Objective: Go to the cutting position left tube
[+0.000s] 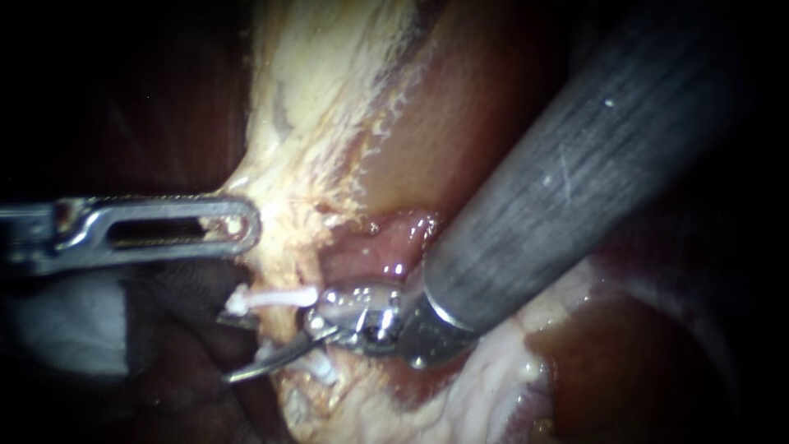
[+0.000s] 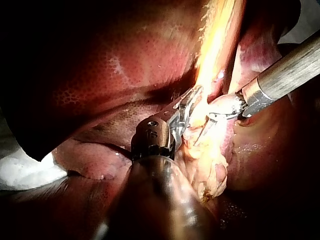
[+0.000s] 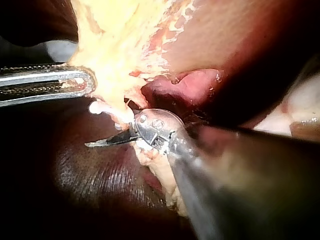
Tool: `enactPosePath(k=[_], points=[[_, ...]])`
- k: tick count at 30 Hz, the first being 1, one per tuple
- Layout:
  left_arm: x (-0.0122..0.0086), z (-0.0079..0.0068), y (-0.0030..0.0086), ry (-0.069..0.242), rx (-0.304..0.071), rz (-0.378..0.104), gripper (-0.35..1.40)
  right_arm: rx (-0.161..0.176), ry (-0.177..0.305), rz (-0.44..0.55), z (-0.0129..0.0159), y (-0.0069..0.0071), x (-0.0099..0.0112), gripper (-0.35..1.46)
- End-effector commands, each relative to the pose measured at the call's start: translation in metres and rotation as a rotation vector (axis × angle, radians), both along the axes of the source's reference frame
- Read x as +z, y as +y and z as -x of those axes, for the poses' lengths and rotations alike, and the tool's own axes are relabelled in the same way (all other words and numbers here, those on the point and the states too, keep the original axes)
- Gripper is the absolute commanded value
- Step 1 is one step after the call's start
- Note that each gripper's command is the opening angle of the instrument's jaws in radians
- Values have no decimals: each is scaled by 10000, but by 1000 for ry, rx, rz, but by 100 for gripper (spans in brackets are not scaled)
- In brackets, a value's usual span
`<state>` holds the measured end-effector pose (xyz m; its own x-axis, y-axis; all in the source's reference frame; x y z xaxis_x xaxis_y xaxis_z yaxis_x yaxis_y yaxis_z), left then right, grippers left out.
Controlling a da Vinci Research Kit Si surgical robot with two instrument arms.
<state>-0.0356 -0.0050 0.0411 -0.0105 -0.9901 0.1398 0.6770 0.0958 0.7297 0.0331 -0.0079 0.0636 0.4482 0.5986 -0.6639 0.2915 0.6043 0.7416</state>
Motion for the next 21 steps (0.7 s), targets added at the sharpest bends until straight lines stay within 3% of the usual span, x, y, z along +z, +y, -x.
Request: enactPosePath(k=[1, 21], points=[[0, 0, 0, 0, 0, 0, -23, 0, 0, 1, 0, 0, 1, 123], [-1, 1, 0, 0, -1, 0, -23, 1, -4, -1, -2, -2, 6, 123]])
